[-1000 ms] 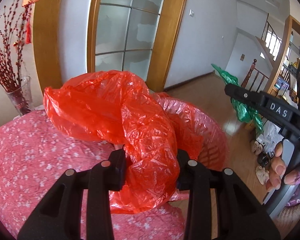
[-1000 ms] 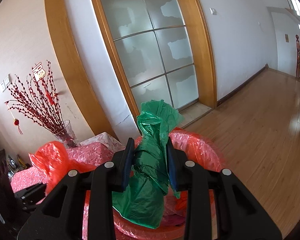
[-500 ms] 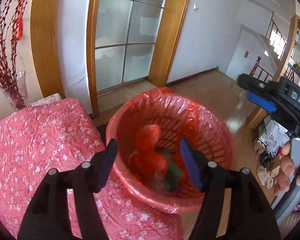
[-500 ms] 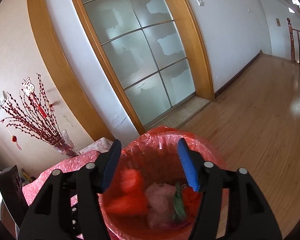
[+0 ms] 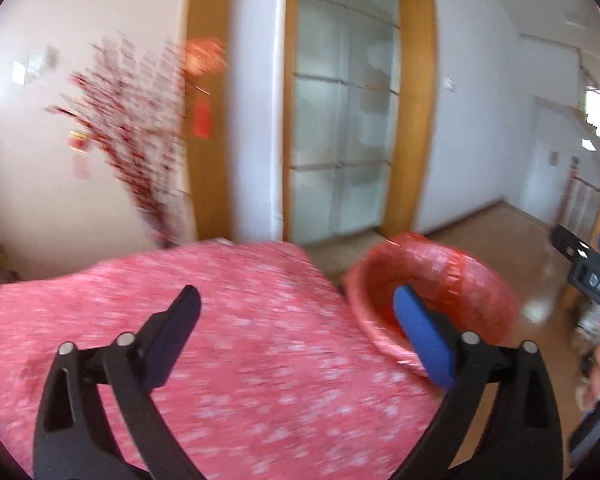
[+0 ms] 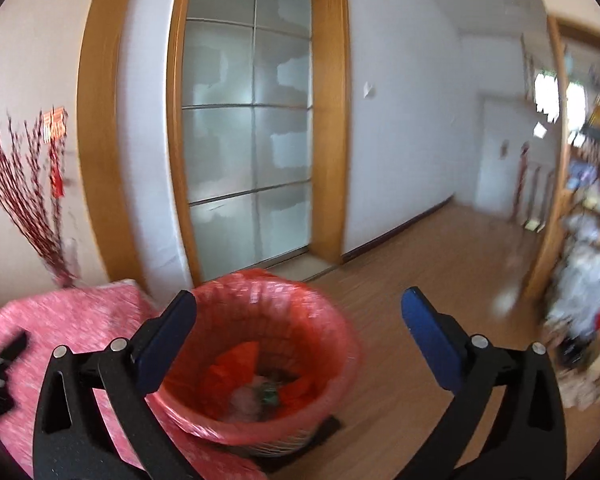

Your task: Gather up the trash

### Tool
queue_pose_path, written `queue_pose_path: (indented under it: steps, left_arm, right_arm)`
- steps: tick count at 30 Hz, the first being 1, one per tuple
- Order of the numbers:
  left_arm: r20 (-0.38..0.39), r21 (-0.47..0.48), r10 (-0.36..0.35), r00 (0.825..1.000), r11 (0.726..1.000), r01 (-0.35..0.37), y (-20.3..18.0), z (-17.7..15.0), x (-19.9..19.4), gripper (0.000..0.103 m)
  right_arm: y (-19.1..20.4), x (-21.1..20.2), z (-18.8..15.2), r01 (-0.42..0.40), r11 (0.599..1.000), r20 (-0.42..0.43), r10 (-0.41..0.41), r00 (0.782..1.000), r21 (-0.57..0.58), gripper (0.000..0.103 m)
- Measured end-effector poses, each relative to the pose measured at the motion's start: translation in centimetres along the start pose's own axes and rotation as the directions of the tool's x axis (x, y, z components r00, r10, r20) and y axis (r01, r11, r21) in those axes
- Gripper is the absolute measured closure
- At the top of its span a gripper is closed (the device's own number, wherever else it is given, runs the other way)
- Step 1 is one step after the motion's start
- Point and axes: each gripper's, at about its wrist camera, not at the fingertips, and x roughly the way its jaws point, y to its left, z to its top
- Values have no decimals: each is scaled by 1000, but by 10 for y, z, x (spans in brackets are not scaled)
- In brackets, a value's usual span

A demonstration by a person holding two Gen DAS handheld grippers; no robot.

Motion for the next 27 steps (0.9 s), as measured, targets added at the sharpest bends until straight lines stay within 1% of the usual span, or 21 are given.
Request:
queue_pose_path:
  steps: [2, 4, 7, 9, 12, 15, 19, 22, 27]
  left_arm:
    - [34, -2, 85, 996, 996, -85, 8, -4, -20, 5]
    - [55, -21, 146, 988, 989, -145, 18, -10, -37, 5]
    - [45, -60, 185, 982, 981, -183, 30, -17, -55, 5]
    - [36, -80, 204, 978, 976, -201, 38, -23, -64, 5]
    - [45, -104, 236, 971, 968, -230, 45, -31, -80, 5]
    - [66, -126, 261, 963, 960, -252, 50, -41, -97, 5]
    - [109, -121, 298, 948, 951, -285, 47, -51, -119, 5]
    - [111, -128, 298, 948, 950, -283, 48, -56, -130, 5]
    - [87, -158, 298, 951, 946, -282, 53, -63, -143, 5]
  right_arm:
    - [1, -11, -3, -29, 1000, 1, 29, 1000, 4, 2]
    - [2, -20, -7, -64, 998, -15, 64, 998, 24, 2]
    - [8, -31, -13, -89, 996, -33, 90, 995, 24, 2]
    - [14, -39, -15, -103, 995, -30, 104, 994, 13, 2]
    - [22, -51, -21, -121, 993, -29, 121, 992, -15, 2]
    - [30, -62, -27, -142, 989, -34, 141, 989, -30, 2]
    - [40, -82, -39, -148, 986, -18, 147, 989, -72, 2]
    - [43, -94, -47, -157, 983, -13, 157, 988, -90, 2]
    - [42, -102, -55, -164, 983, -19, 163, 986, -80, 2]
